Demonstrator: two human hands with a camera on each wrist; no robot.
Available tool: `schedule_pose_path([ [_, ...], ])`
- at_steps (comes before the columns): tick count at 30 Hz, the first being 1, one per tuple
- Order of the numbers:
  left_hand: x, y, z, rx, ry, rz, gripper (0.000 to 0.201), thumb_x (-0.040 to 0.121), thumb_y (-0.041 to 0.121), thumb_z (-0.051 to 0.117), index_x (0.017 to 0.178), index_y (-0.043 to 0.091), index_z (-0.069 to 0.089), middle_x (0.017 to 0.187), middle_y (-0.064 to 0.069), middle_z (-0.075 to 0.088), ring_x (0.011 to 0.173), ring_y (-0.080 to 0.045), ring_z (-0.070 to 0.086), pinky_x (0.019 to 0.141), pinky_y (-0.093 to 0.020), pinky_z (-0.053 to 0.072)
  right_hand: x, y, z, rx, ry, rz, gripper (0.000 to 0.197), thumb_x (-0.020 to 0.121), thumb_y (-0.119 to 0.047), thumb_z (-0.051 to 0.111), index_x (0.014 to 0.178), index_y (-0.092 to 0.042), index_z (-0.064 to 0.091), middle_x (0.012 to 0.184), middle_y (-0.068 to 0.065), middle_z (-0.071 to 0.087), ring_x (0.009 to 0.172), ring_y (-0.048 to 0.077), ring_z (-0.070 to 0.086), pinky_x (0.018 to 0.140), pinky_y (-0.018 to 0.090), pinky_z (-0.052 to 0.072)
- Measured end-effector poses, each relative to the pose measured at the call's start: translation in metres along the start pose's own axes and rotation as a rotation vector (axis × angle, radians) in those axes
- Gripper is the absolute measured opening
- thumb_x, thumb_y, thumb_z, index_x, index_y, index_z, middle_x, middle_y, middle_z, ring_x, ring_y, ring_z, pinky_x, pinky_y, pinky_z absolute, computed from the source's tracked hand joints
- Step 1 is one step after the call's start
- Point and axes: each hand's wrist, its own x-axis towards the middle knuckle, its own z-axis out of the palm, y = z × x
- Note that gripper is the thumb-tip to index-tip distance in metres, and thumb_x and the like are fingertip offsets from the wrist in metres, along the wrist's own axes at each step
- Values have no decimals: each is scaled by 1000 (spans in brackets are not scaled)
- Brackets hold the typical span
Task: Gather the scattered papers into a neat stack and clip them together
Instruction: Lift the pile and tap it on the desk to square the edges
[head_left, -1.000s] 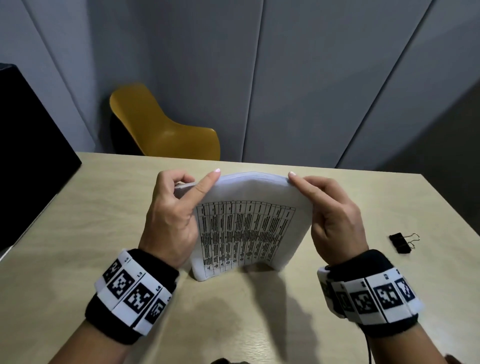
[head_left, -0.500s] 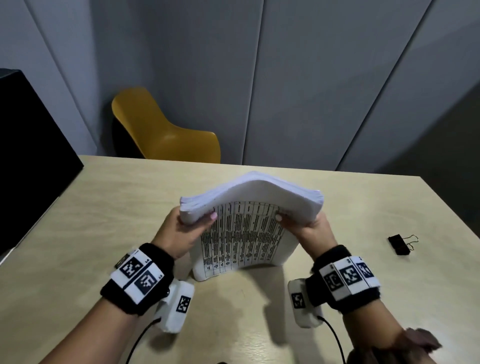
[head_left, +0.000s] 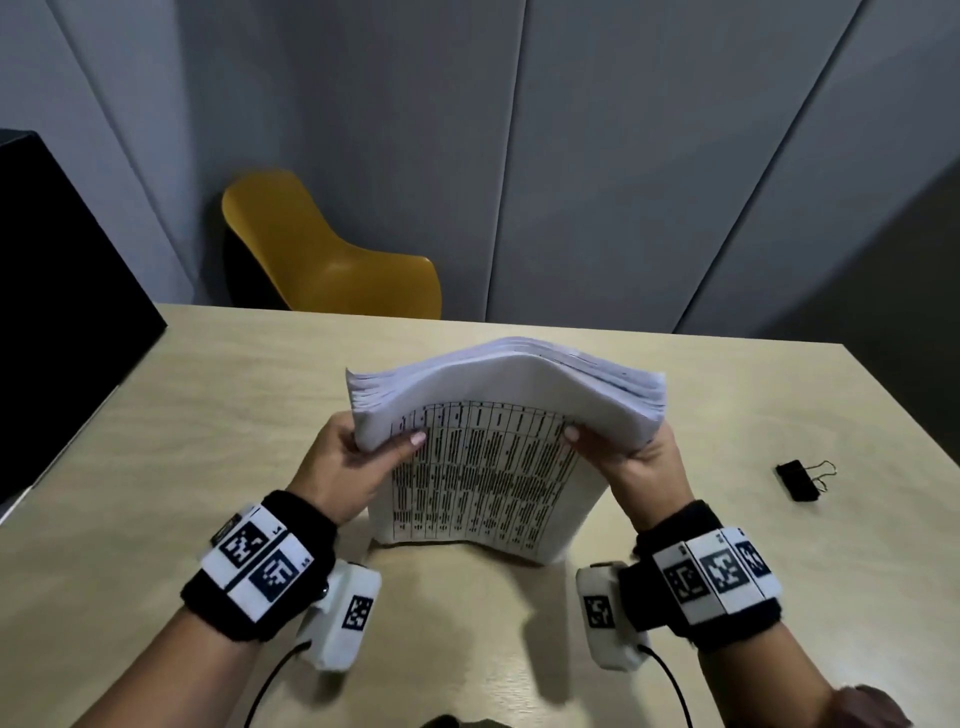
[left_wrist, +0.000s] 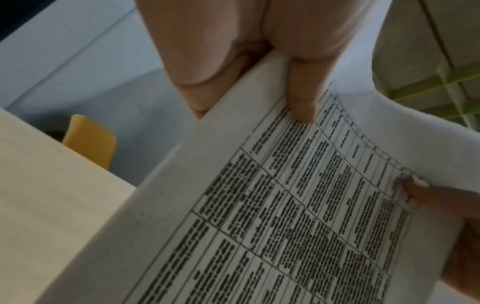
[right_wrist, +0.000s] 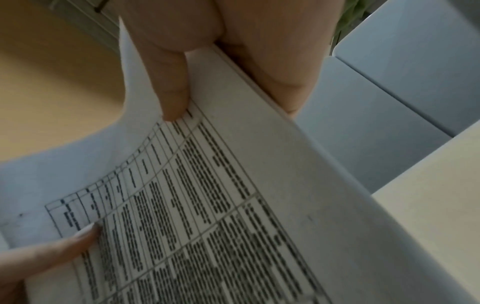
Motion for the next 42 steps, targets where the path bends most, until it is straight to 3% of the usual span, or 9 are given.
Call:
schedule_pose_path([
  [7,-12,-20,-2,-39,-66,-140,74,22,74,77,80,29,73,80,19,74,81,5,67,82,-24,52,-8,3,-2,-78,-20,39,45,71,-2,73,79,-46,72,76,-24,72,75,-7,65,68,12,52],
  [12,-15,18,-2,-59,0,185,51,56,38,76,106,35,64,100,20,71,94,2,64,76,-10,48,3,-28,-9,-60,-30,-86,50,64,-12,76,110,-24,60,93,-12,74,91,4,67,77,14,49],
  [19,-9,39,-5,-31,92,396,26,74,13,68,80,37,75,79,20,73,76,3,64,68,-9,48,13,-38,-5,1,-76,-87,23,67,-5,65,69,-26,76,72,-12,73,71,1,64,66,11,47],
  [22,-9,41,-9,-36,81,372,5,69,39,76,71,36,74,67,21,69,63,5,60,60,-8,46,14,-40,-7,8,-92,-107,23,67,-3,65,65,-25,74,69,-13,71,69,0,63,65,10,46],
  [26,-10,31,-11,-64,-1,256,36,56,65,72,76,35,73,70,20,70,67,5,63,63,-9,48,11,-33,-12,-21,-99,-94,26,66,-4,68,73,-29,72,78,-15,72,74,0,64,67,11,48],
  [30,-9,17,-8,-59,-9,136,49,44,70,76,84,42,73,82,21,73,79,5,67,69,-10,50,7,-14,-13,35,-67,34,24,64,0,76,74,-22,76,73,-10,74,69,4,67,64,16,52],
  [35,-4,7,-11,-105,-128,62,68,45,40,87,108,27,65,106,13,71,100,-4,63,81,-15,50,4,-1,-19,11,-69,114,23,66,4,73,79,-15,74,78,-6,75,74,7,68,67,20,54],
  [39,-3,3,-10,-56,-140,-42,82,36,65,82,105,25,64,98,16,73,97,0,65,85,-18,52,1,5,-16,-20,-116,190,35,66,6,67,77,-26,77,76,-10,75,74,5,69,68,19,54],
  [42,-5,6,-8,2,-89,-18,60,41,69,77,94,41,70,93,24,72,92,6,64,84,-14,49,-1,4,-15,-23,-84,139,51,71,14,63,77,-36,76,77,-15,74,76,2,67,70,19,54],
])
